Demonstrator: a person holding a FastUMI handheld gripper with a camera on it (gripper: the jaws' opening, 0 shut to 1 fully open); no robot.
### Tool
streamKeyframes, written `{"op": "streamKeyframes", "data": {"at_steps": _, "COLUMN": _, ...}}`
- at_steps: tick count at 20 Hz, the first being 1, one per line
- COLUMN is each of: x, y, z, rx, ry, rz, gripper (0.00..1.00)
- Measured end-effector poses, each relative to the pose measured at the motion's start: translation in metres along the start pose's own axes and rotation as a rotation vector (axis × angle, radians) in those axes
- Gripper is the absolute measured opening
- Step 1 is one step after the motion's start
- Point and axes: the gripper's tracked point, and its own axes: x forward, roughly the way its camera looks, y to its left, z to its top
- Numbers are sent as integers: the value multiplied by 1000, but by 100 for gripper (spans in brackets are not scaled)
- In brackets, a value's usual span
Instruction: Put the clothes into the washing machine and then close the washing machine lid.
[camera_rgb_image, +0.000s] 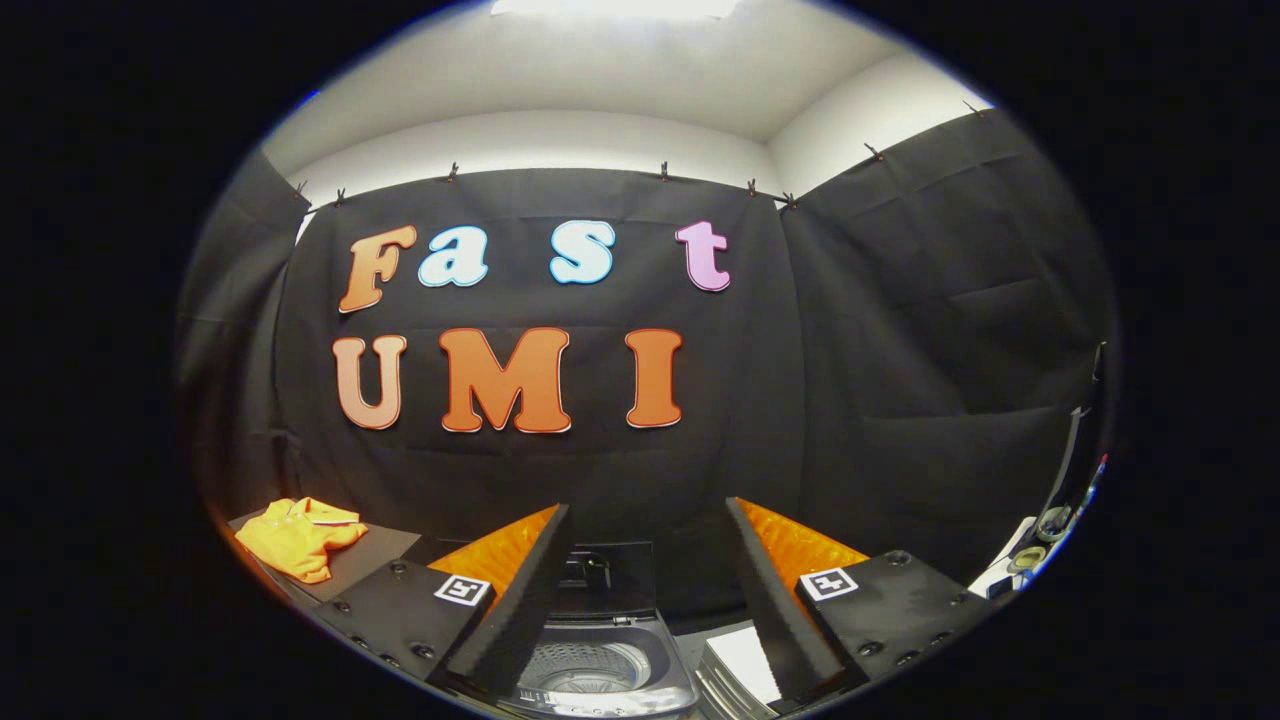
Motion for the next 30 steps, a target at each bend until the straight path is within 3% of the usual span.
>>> {"op": "streamKeyframes", "data": {"at_steps": 7, "x": 4, "y": 48, "z": -2, "rx": 35, "ry": 11, "rz": 39, "gripper": 98}}
{"op": "streamKeyframes", "data": {"at_steps": 15, "x": 16, "y": 149, "z": 2, "rx": 61, "ry": 16, "rz": 146, "gripper": 98}}
{"op": "streamKeyframes", "data": {"at_steps": 21, "x": 21, "y": 269, "z": -6, "rx": 30, "ry": 37, "rz": 304, "gripper": 98}}
{"op": "streamKeyframes", "data": {"at_steps": 30, "x": 18, "y": 454, "z": -48, "rx": 65, "ry": 173, "rz": 545, "gripper": 98}}
